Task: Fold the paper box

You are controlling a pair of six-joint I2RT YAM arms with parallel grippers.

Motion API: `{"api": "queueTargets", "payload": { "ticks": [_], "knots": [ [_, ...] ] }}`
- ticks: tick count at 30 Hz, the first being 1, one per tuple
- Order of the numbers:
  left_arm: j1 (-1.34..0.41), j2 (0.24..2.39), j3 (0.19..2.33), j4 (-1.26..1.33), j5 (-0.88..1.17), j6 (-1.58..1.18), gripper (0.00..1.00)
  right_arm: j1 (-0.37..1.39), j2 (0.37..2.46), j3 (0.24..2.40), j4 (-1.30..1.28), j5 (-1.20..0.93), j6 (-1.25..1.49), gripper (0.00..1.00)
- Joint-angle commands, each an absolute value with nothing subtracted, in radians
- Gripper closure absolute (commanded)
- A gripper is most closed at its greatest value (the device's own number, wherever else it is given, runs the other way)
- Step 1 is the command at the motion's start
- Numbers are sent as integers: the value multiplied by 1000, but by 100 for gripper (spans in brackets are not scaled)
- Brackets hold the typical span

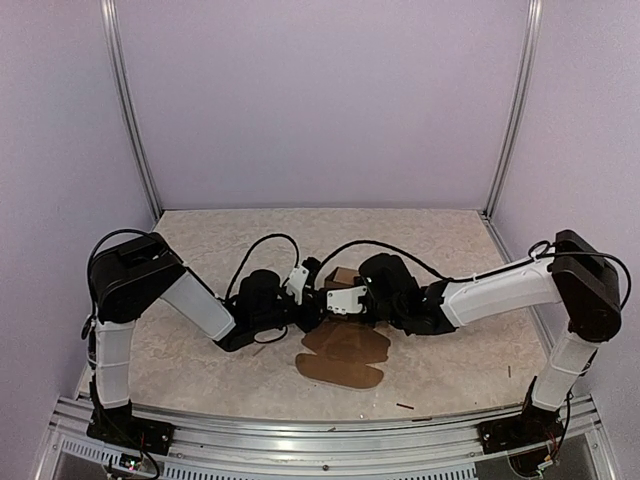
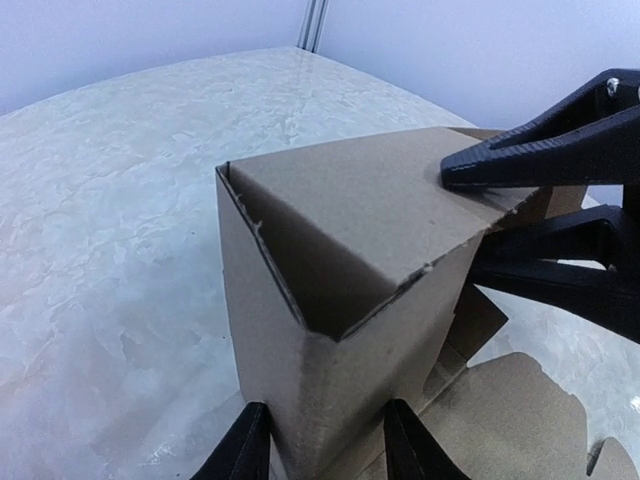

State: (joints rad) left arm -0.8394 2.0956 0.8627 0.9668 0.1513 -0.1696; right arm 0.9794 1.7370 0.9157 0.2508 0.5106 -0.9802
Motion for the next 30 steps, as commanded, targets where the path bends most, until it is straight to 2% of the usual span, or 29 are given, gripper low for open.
{"api": "queueTargets", "payload": {
  "ticks": [1,11,21,25,30],
  "knots": [
    [-839,2132,875,996,107,-151,62,973,1698,990,19,421,-835,71],
    [-838,2135,881,1013,108,-136,63,876,1664,1166,-273,200,-688,62],
    [-834,2159,902,1016,102,-117,65,745,1636,1251,-446,-95,-643,59],
    [-834,2157,905,1012,99,-104,65,651,1679,1372,-516,-221,-627,56],
    [-834,2158,913,999,108,-92,65,543,1831,1572,-628,-386,-581,52]
  ]
}}
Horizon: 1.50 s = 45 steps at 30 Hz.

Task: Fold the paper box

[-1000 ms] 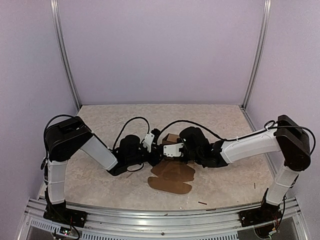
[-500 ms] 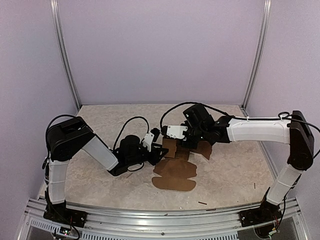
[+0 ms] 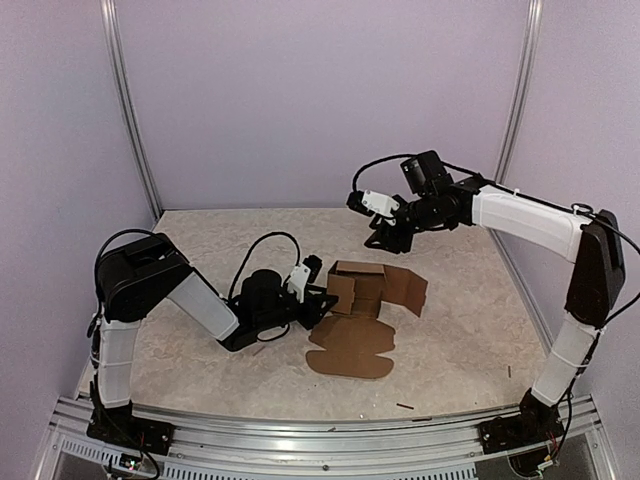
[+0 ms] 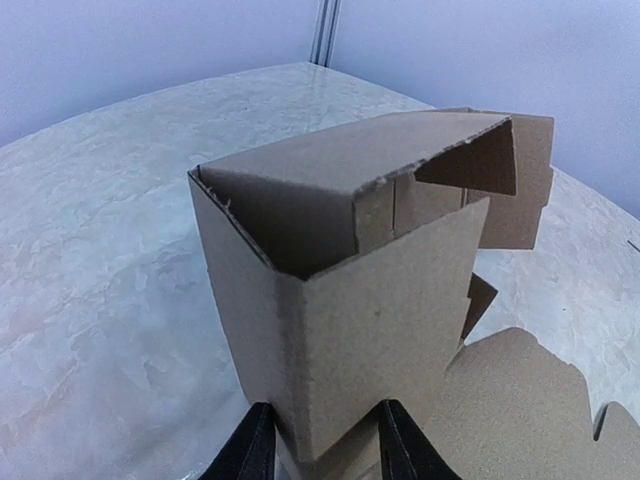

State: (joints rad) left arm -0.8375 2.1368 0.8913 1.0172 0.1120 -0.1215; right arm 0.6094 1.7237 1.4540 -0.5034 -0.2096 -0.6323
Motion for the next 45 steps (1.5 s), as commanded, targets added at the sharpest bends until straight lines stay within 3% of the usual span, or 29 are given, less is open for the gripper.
{"api": "queueTargets", "payload": {
  "ticks": [1,8,14,20,25,32,41,45],
  "knots": [
    [-834,2158,917,992,109,-89,65,526,1872,1613,-655,-415,-574,51],
    [-832,2171,938,967,119,-79,65,442,2112,1833,-882,-623,-560,41],
    [-830,2168,923,968,118,-92,65,383,2127,1850,-894,-714,-545,44],
    [-815,2014,828,924,49,-157,58,347,2111,1845,-745,-452,-462,43],
    [-750,1911,967,504,-86,-350,45,326,2200,1905,-730,-390,-408,44],
    [-589,1939,1201,189,89,-484,40,326,2133,1800,-608,-390,-367,44],
    [-535,2129,1496,-59,427,-468,39,325,2042,1707,-614,-350,-404,44],
    [-544,2201,1568,-154,417,-463,42,324,2001,1682,-631,-347,-405,43]
  ]
}}
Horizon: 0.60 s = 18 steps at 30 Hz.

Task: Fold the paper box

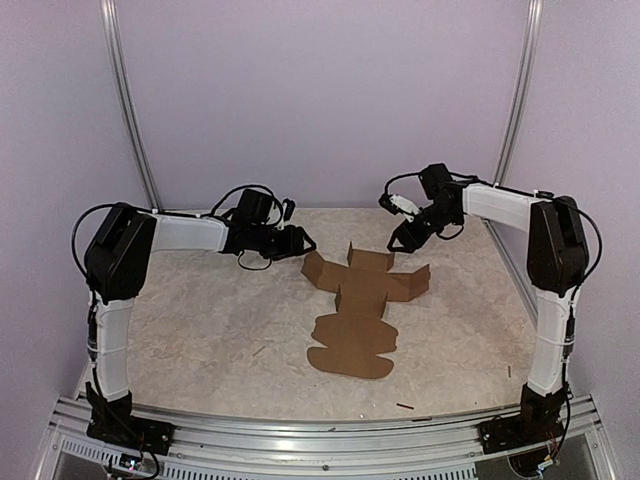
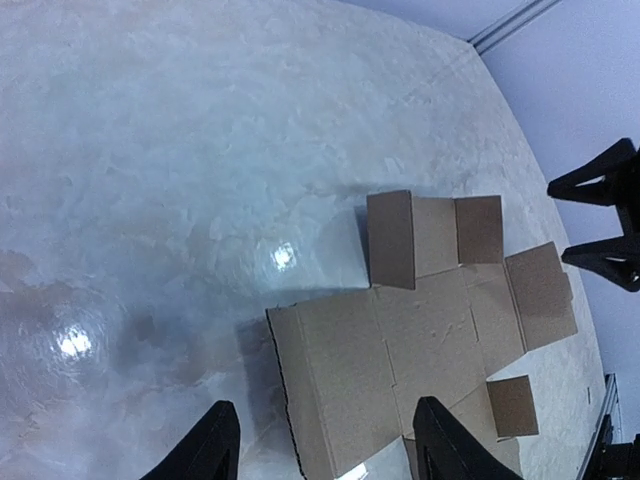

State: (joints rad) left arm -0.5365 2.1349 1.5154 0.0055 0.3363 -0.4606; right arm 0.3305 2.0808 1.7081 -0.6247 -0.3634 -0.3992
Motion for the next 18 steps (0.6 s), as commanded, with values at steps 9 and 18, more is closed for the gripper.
{"api": "queueTargets", "payload": {
  "ticks": [9,18],
  "knots": [
    [-532,2230,1551,-119,503,-446,89,324,1957,1617,-631,-328,-433,44],
    [-562,2084,1293,170,490,-259,100,322,2038,1881,-887,-337,-539,44]
  ]
}}
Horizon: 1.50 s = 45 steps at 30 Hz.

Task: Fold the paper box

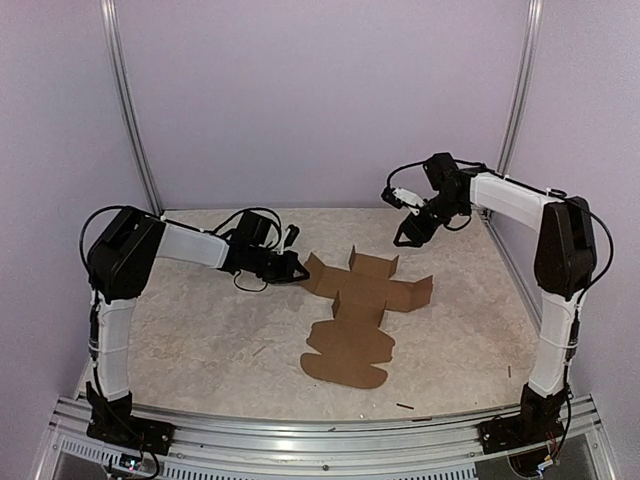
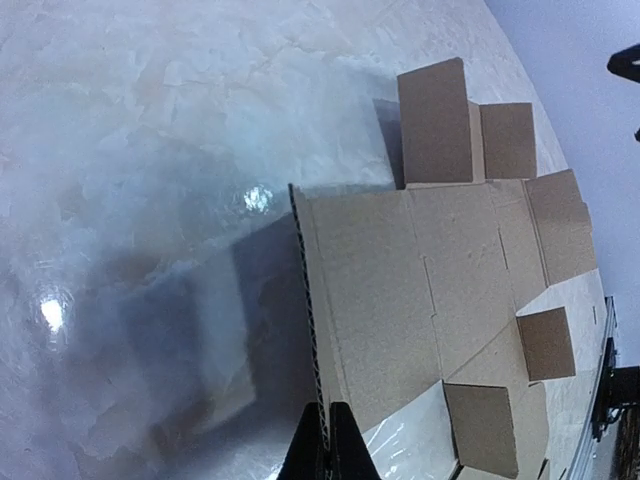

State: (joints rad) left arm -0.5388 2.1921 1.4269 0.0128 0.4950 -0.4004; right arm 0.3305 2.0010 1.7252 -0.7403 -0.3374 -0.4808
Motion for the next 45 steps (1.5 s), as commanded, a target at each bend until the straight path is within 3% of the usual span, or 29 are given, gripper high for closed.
{"api": "queueTargets", "payload": {
  "ticks": [1,5,8,19,25,30,37,40,45],
  "knots": [
    [-568,2064,1247,229,484,-239,100,322,2050,1917,-919,-335,-548,44],
    [-590,1976,1090,454,457,-182,100,323,2122,2050,-1062,-334,-575,43],
    [-607,1935,1006,558,433,-145,100,329,2110,1993,-1075,-352,-614,42],
    [-640,1875,901,670,381,-128,100,356,2098,1907,-1143,-477,-559,41],
    [-658,1851,882,669,353,-112,100,358,2125,1917,-1166,-541,-548,45],
    [-671,1832,876,676,338,-100,100,359,2136,1915,-1171,-555,-544,60],
    [-681,1830,877,670,323,-94,99,359,2141,1909,-1193,-576,-550,100],
    [-680,1837,880,663,314,-96,96,361,2122,1899,-1176,-560,-545,100],
    [-670,1813,854,659,276,-119,69,396,2048,1880,-1070,-403,-549,100]
  ]
}}
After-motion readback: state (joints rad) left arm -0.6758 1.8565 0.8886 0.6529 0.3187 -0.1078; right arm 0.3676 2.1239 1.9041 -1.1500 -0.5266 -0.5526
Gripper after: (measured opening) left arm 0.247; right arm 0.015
